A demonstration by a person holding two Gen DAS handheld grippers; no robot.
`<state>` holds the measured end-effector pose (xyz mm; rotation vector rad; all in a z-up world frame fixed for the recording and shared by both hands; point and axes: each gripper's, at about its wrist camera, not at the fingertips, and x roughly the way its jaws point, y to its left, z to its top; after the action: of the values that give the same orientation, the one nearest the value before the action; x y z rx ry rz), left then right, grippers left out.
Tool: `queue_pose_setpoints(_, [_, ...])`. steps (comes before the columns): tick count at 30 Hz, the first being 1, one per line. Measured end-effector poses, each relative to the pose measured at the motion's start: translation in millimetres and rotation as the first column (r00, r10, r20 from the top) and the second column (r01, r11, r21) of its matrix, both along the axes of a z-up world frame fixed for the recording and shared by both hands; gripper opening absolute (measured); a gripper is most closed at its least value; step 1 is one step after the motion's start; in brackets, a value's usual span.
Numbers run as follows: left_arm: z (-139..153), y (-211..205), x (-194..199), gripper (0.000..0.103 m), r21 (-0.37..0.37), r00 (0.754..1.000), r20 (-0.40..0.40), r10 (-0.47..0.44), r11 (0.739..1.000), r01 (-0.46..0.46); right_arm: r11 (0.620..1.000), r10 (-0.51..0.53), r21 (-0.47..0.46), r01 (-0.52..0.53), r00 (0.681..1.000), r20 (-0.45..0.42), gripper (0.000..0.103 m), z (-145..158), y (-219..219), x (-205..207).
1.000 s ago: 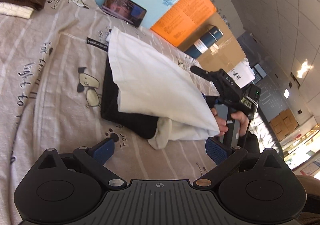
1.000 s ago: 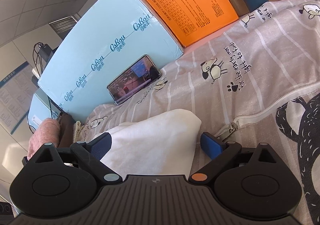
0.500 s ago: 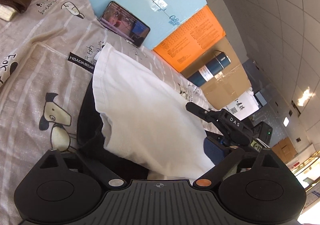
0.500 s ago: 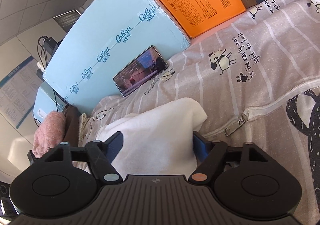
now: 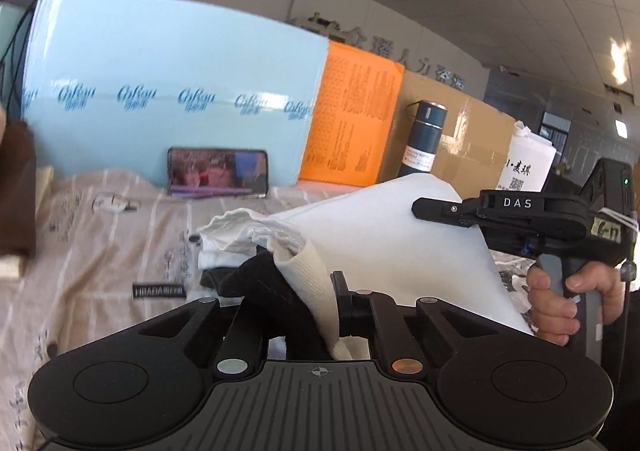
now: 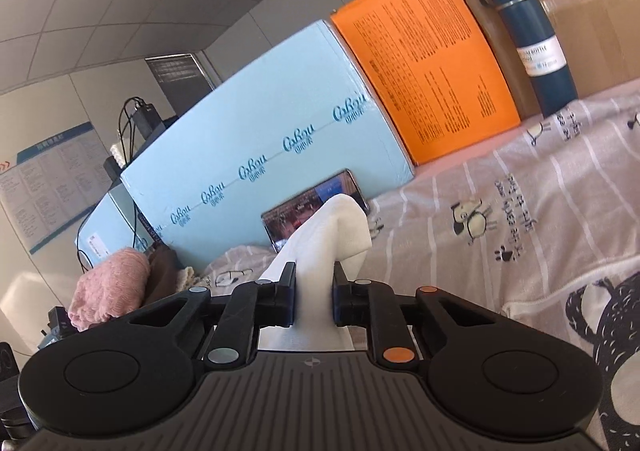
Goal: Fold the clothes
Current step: 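Lift the shirt with the left gripper while the right gripper pinches its corner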
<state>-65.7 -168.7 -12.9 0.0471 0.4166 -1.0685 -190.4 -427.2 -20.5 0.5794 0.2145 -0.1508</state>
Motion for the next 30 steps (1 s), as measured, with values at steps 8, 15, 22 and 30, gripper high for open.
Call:
queue_pose_setpoints(8, [30, -77, -16, 0.011, -0.012, 0.967, 0.238, -0.089, 0.995, 0.094, 0.979, -0.122, -0.152, 0.134, 0.989, 0.088, 0.014, 46, -26, -28])
queue_pose_setpoints(15, [33, -177, -28, 0.012, -0.001, 0.928, 0.342, -0.145, 0.988, 0.155, 0.908, -0.325, -0.233, 0.349, 0.936, 0.136, 0.014, 65, -89, -53])
queue_pose_setpoints(22, [16, -268, -49, 0.012, 0.015, 0.909, 0.391, -0.147, 0.988, 0.154, 0.808, -0.502, -0.286, 0.515, 0.856, 0.123, 0.014, 61, -155, -64])
queue_pose_setpoints(30, [-10, -353, -70, 0.012, 0.030, 0.923, 0.315, -0.220, 0.975, 0.221, 0.698, -0.635, -0.367, 0.615, 0.768, 0.080, 0.014, 45, -231, -73])
